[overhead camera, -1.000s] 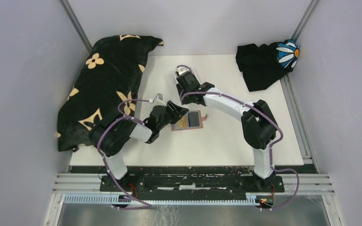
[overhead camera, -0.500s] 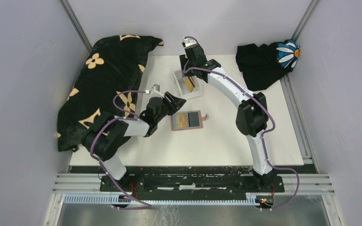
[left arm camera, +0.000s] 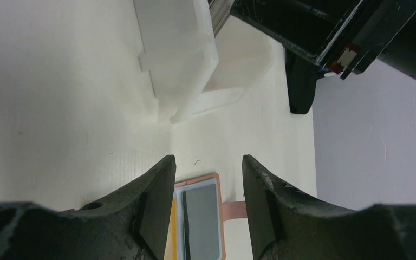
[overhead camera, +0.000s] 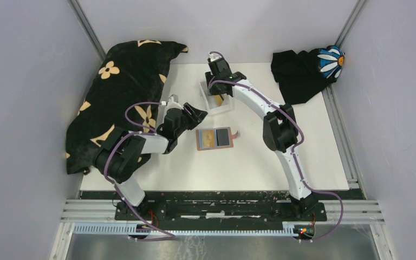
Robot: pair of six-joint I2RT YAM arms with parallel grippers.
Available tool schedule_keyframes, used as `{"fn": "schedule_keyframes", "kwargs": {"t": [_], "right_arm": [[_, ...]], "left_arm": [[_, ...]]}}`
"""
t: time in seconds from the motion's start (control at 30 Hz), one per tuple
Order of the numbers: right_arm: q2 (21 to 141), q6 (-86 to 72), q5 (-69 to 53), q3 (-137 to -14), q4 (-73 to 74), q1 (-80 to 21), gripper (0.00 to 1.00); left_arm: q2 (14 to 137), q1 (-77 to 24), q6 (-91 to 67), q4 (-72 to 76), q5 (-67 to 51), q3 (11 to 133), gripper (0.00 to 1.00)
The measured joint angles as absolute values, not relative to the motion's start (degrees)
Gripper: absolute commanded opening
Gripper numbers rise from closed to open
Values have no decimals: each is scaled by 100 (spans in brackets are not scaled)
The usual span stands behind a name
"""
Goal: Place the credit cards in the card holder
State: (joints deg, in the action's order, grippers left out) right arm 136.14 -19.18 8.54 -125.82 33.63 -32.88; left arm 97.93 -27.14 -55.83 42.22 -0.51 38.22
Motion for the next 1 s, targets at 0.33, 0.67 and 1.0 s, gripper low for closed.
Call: {"fn": "schedule_keyframes", "kwargs": {"t": [0.33, 0.67, 1.0], "right_arm": [[13362, -2060, 722, -11660, 3107, -3288, 22], [13441, -2180, 589, -11856, 3046, -3288, 16], [13629, -2279, 360, -12108, 3046, -3173, 16]], "left_arm": [[9898, -2633, -5583, 4252, -69, 3820, 56], [10075, -2606, -5583, 4381, -73, 3830, 56], [10532, -2539, -5583, 4316, -49, 4412, 57]]}}
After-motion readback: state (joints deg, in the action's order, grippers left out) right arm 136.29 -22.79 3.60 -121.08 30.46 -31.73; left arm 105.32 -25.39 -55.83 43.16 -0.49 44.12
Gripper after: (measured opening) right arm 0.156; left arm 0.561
